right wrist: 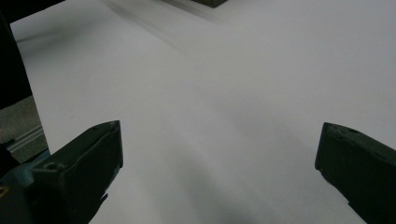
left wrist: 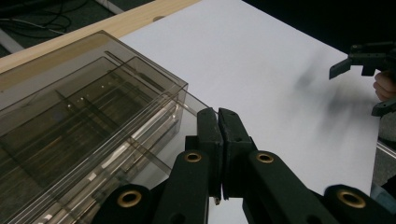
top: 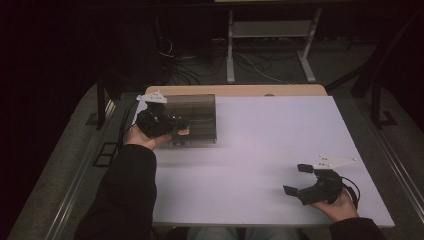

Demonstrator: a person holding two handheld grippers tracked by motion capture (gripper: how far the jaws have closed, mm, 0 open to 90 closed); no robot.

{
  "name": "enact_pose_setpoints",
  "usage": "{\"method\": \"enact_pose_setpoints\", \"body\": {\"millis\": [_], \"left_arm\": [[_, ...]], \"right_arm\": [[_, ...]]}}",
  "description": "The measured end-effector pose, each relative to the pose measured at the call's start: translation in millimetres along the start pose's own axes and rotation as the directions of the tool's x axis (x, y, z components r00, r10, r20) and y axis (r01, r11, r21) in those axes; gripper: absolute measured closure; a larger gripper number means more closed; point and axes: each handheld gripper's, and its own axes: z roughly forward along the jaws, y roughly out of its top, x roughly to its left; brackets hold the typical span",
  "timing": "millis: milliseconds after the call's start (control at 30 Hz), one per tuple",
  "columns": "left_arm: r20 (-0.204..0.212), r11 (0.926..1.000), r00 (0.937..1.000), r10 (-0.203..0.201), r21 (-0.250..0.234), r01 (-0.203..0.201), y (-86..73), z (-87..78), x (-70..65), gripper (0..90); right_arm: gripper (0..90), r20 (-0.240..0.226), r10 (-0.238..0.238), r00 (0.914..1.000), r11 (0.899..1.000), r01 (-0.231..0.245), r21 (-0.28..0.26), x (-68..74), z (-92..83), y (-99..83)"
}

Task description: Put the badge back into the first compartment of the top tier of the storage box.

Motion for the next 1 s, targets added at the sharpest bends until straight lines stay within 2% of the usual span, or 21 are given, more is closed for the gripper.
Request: {"method": "enact_pose_setpoints", "body": {"millis": [233,433,767,1000], "left_arm": [[-0.021,1.0,0.9998,-0.001,0.005,0.001,0.6,-7.7,7.6,88.0],[-0.055,0.9998,0.9983,-0.018,0.007,0.019,-1.0,-16.6,18.3,88.0],[-0.091,0.9977,0.9936,-0.067,-0.007,0.067,-9.3,-29.7,38.5,88.0],[-0.118,0.9955,0.9885,-0.095,-0.017,0.093,-15.8,-31.6,47.9,88.0]], "right_arm": [[0.3,0.002,0.002,1.0,1.0,-0.002,-0.001,-0.9,-0.4,-0.2],[0.3,-0.001,0.011,0.9999,1.0,-0.011,-0.011,-2.7,-2.1,-0.2],[0.3,-0.001,0.01,0.9999,1.0,-0.01,-0.009,-3.0,-1.7,-0.4],[0.3,0.0,0.007,1.0,1.0,-0.007,-0.003,-2.4,-0.4,-0.7]]}}
